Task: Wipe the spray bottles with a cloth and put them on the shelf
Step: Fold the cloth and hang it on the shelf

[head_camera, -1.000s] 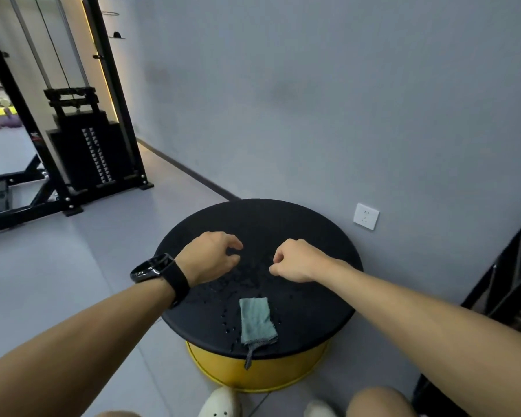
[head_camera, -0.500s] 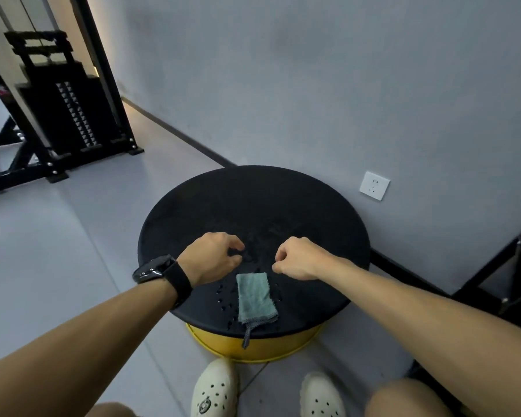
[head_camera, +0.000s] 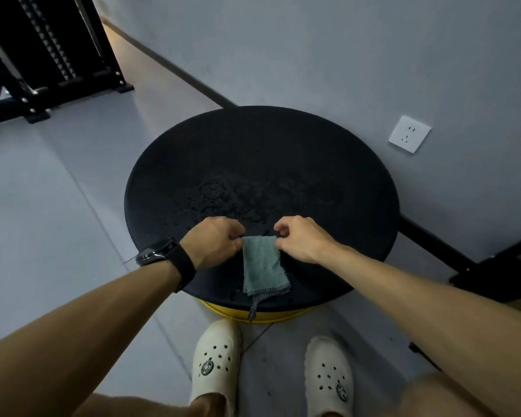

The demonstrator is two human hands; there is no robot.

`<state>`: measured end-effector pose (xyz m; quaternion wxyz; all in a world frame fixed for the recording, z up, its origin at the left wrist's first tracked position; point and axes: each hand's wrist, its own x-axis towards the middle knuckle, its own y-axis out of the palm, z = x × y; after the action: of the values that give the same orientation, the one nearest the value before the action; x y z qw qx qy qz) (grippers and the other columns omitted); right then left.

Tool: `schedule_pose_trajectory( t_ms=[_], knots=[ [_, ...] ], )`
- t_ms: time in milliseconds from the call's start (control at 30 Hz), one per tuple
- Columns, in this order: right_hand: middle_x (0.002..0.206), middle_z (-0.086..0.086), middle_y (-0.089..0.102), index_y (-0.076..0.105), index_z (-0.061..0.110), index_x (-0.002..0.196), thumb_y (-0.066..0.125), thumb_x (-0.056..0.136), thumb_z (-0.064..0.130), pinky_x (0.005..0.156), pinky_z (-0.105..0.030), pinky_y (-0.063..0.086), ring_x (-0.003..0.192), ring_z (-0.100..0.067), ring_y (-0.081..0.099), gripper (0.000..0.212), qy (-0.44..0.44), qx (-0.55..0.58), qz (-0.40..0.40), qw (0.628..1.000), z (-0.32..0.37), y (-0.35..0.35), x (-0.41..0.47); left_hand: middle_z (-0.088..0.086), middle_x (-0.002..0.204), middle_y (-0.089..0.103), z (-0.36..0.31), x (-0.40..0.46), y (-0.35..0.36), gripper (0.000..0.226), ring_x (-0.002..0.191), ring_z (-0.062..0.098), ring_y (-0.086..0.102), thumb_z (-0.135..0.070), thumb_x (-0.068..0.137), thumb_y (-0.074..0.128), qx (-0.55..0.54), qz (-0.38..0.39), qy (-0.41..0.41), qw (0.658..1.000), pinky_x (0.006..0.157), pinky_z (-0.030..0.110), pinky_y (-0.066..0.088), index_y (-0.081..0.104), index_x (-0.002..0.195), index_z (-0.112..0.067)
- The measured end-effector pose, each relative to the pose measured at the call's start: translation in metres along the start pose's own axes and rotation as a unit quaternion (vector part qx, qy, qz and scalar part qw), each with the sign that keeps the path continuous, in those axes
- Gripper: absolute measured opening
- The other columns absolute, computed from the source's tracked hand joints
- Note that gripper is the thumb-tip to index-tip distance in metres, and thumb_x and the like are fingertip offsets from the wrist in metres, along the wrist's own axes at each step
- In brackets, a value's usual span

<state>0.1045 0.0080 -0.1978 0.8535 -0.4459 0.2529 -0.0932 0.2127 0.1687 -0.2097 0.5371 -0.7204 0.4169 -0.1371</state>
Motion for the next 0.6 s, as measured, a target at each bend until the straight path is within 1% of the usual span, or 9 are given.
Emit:
schedule_pose_trajectory(
  t_ms=[67, 133, 267, 367, 400, 500, 600],
  knots=[
    [0.131, -0.001, 0.059, 0.054, 0.019, 0.134, 0.058, 0.092, 0.020, 0.092, -0.027, 0.046, 0.117, -0.018, 0.056, 0.043, -0.013, 0.014, 0.000, 1.000, -0.003, 0.004, 0.006, 0.000, 0.118, 0.069, 0.005, 0.008, 0.007, 0.031, 0.106, 0.018, 0.062, -0.036, 0.100, 0.054, 0.005, 0.009, 0.003, 1.000, 0.081, 0.023, 0.042, 0.064, 0.124, -0.020],
    [0.134, -0.001, 0.058, 0.053, 0.018, 0.135, 0.059, 0.092, 0.021, 0.093, -0.026, 0.045, 0.119, -0.017, 0.055, 0.044, -0.023, 0.025, 0.006, 0.999, -0.005, 0.008, 0.011, -0.001, 0.115, 0.070, 0.009, 0.016, 0.011, 0.030, 0.102, 0.018, 0.063, -0.039, 0.099, 0.053, 0.010, 0.011, 0.009, 1.000, 0.080, 0.025, 0.043, 0.066, 0.120, -0.021],
    [0.136, -0.001, 0.056, 0.053, 0.017, 0.136, 0.058, 0.092, 0.021, 0.092, -0.023, 0.041, 0.121, -0.016, 0.054, 0.045, -0.036, 0.012, 0.015, 0.999, -0.007, 0.015, 0.020, -0.002, 0.110, 0.069, 0.012, 0.026, 0.015, 0.029, 0.100, 0.020, 0.063, -0.040, 0.097, 0.056, 0.014, 0.014, 0.014, 1.000, 0.082, 0.029, 0.048, 0.067, 0.117, -0.021],
    [0.134, -0.001, 0.054, 0.053, 0.018, 0.135, 0.058, 0.091, 0.021, 0.093, -0.026, 0.043, 0.119, -0.017, 0.053, 0.045, -0.042, -0.011, 0.015, 0.999, -0.008, 0.020, 0.024, -0.005, 0.099, 0.065, 0.013, 0.030, 0.019, 0.027, 0.096, 0.019, 0.063, -0.041, 0.096, 0.057, 0.016, 0.015, 0.017, 1.000, 0.078, 0.028, 0.046, 0.068, 0.111, -0.022],
    [0.133, 0.000, 0.053, 0.054, 0.018, 0.135, 0.058, 0.091, 0.021, 0.093, -0.027, 0.043, 0.118, -0.018, 0.052, 0.044, -0.043, -0.016, 0.015, 0.999, -0.008, 0.021, 0.025, -0.005, 0.098, 0.065, 0.013, 0.031, 0.020, 0.026, 0.095, 0.018, 0.062, -0.041, 0.096, 0.057, 0.017, 0.014, 0.019, 1.000, 0.077, 0.028, 0.045, 0.069, 0.110, -0.022],
    [0.130, 0.000, 0.052, 0.055, 0.018, 0.133, 0.060, 0.091, 0.017, 0.092, -0.025, 0.042, 0.118, -0.017, 0.052, 0.042, -0.048, -0.022, 0.011, 0.999, -0.011, 0.022, 0.028, -0.002, 0.108, 0.068, 0.013, 0.032, 0.023, 0.028, 0.098, 0.017, 0.061, -0.039, 0.095, 0.059, 0.015, 0.017, 0.013, 1.000, 0.083, 0.028, 0.048, 0.069, 0.114, -0.021],
    [0.128, 0.000, 0.052, 0.056, 0.017, 0.131, 0.060, 0.091, 0.012, 0.092, -0.024, 0.041, 0.117, -0.018, 0.051, 0.040, -0.051, -0.032, 0.011, 0.998, -0.012, 0.024, 0.031, -0.001, 0.114, 0.067, 0.012, 0.032, 0.024, 0.030, 0.104, 0.018, 0.061, -0.036, 0.095, 0.060, 0.017, 0.023, 0.007, 1.000, 0.090, 0.032, 0.049, 0.067, 0.119, -0.020]
  ],
)
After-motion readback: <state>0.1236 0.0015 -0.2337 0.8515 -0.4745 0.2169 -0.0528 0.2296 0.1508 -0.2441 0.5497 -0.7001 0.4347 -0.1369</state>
